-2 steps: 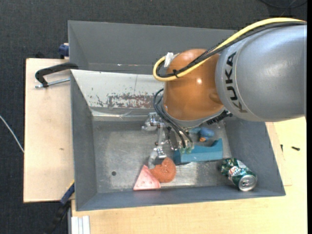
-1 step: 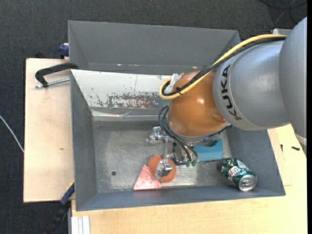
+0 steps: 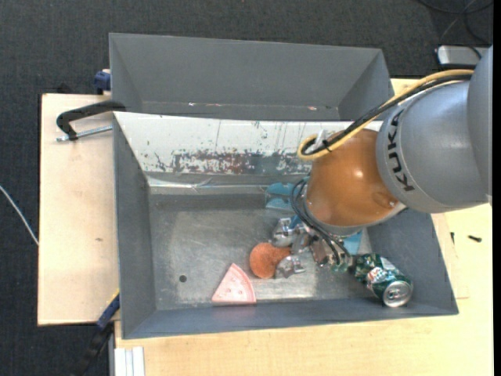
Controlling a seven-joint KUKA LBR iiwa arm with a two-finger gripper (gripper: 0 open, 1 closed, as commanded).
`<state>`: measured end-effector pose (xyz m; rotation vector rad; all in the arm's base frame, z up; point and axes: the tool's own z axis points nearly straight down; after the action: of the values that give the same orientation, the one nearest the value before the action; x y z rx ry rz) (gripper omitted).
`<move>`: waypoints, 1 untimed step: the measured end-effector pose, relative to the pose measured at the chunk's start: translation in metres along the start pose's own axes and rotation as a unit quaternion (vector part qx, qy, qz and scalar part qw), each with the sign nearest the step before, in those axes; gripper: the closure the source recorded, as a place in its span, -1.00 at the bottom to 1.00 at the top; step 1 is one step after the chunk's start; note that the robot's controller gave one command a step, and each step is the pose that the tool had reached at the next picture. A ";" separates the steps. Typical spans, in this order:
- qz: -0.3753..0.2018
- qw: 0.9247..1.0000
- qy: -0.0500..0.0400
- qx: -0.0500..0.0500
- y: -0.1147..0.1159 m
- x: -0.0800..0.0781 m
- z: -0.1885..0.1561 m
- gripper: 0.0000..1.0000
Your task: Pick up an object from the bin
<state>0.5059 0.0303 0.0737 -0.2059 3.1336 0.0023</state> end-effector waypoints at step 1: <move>0.000 1.000 0.000 0.000 0.000 0.000 0.000 1.00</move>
Offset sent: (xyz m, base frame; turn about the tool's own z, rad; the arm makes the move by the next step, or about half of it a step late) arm -0.0125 -0.0143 0.1239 0.0180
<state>0.5059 0.0303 0.0737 -0.2056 3.1336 0.0025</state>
